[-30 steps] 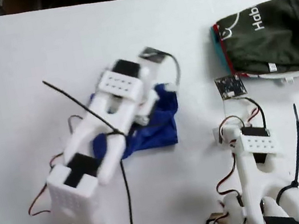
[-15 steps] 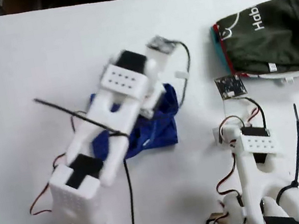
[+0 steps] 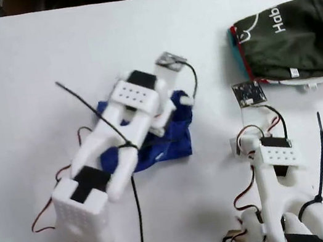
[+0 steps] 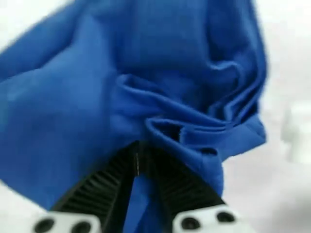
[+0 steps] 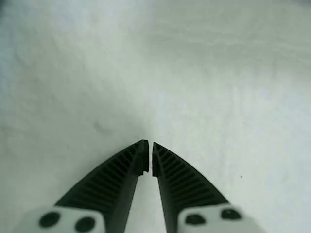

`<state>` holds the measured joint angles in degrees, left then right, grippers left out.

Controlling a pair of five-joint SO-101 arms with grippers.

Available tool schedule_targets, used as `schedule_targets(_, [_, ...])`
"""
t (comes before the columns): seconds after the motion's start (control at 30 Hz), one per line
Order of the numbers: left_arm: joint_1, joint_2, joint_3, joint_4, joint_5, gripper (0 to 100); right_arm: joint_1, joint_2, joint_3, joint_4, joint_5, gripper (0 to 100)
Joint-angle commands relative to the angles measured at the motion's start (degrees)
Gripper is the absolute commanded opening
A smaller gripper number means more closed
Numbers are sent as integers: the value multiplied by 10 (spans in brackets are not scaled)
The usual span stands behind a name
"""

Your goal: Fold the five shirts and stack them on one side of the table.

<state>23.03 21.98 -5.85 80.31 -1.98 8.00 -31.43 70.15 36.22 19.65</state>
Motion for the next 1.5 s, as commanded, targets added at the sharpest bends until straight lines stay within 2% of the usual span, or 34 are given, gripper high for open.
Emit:
schedule_targets(0.0, [33,-12,0,4,-2,28,2,-3,-4,-8,4,21])
schedule_targets(0.2, [78,-12,-44,91,-2,28,2,-3,-4,-8,4,21])
schedule_targets(0.43, [35,-12,-144,157,-4,28,2,-3,-4,-8,4,21])
schedule_targets(0.53, [-2,-7,-173,152,-5,28,2,-3,-4,-8,4,21])
schedule_targets(0.7, [-52,13,-125,40,-4,28,2,-3,-4,-8,4,21])
schedule_targets(0.93, [-52,79,-73,-48,-2,28,2,-2,-4,-8,4,21])
schedule_targets(1.03, [-51,85,-74,-40,-2,28,2,-2,-4,-8,4,21])
schedule_targets(1.23, [-25,46,-72,33,-1,28,2,-2,-4,-8,4,21])
schedule_targets(1.47, [62,5,-73,89,-1,28,2,-2,-4,-9,4,21])
